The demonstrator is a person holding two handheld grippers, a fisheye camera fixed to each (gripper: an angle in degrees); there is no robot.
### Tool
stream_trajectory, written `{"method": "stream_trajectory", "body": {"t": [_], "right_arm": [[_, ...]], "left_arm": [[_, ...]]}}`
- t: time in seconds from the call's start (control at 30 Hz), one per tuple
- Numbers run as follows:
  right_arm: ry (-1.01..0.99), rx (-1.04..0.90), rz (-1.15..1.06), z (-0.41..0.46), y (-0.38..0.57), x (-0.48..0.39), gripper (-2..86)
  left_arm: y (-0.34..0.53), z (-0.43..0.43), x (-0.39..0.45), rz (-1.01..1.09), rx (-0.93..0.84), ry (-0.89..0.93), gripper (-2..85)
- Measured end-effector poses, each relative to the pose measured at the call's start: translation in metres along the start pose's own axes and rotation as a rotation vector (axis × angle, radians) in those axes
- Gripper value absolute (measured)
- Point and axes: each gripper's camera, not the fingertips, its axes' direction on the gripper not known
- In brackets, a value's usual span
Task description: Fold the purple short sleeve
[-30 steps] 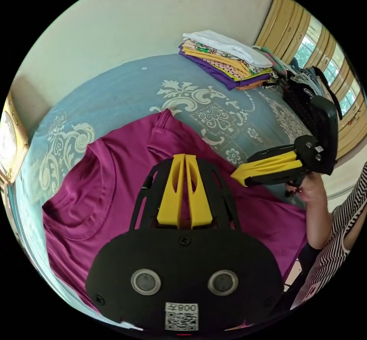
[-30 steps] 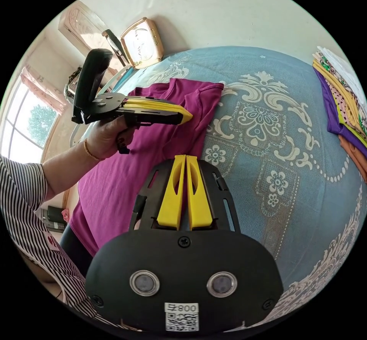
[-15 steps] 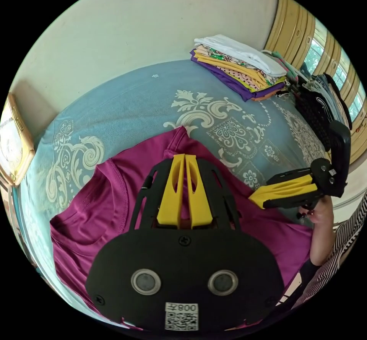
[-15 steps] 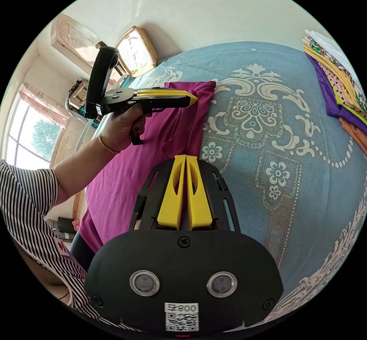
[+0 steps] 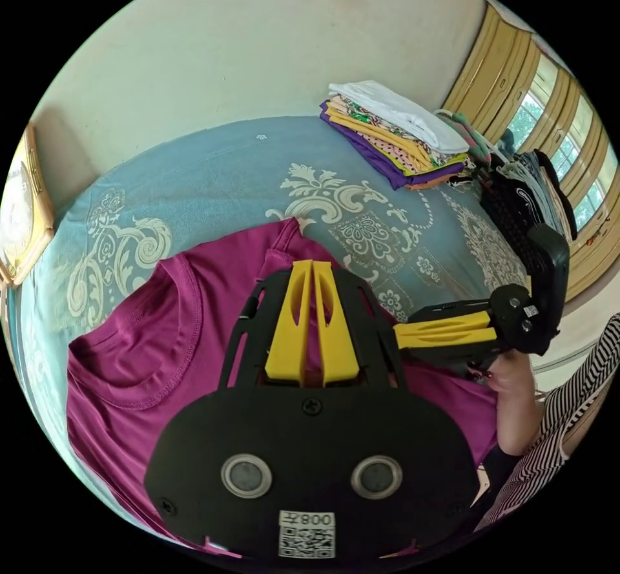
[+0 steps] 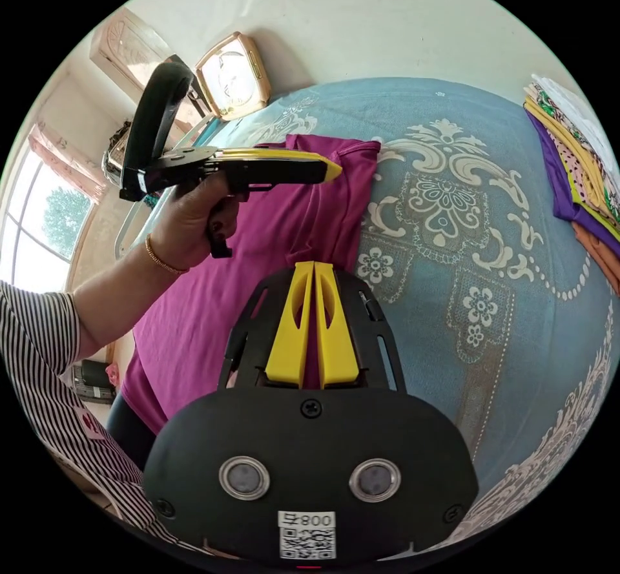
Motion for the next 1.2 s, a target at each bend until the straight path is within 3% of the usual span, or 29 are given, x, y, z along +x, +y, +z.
{"method": "stream_trajectory", "body": {"t": [0.3, 0.5, 0.63, 0.77, 0.93, 1.2], "right_arm": [[0.063, 0.109, -0.002, 0.012, 0.027, -0.002, 0.1], [-0.107, 0.122, -0.032, 0.020, 0.041, -0.021, 0.2], [-0.262, 0.062, -0.077, 0.050, 0.042, -0.043, 0.2], [-0.293, 0.001, -0.126, 0.087, 0.032, -0.069, 0.3], [-0.345, -0.072, -0.240, 0.151, -0.009, -0.117, 1.1], [-0.268, -0.128, -0.470, 0.256, -0.092, -0.217, 3.6]], "left_arm": [[0.097, -0.127, -0.016, -0.179, -0.012, 0.105, 0.4], [0.187, -0.214, -0.047, -0.386, -0.032, 0.074, 0.9], [0.251, -0.290, -0.087, -0.602, 0.151, 0.091, 2.3], [0.313, -0.355, -0.131, -0.789, 0.271, -0.010, 5.5], [0.364, -0.398, -0.180, -0.930, 0.270, -0.087, 8.0], [0.383, -0.414, -0.246, -1.001, 0.294, -0.007, 8.5]]}}
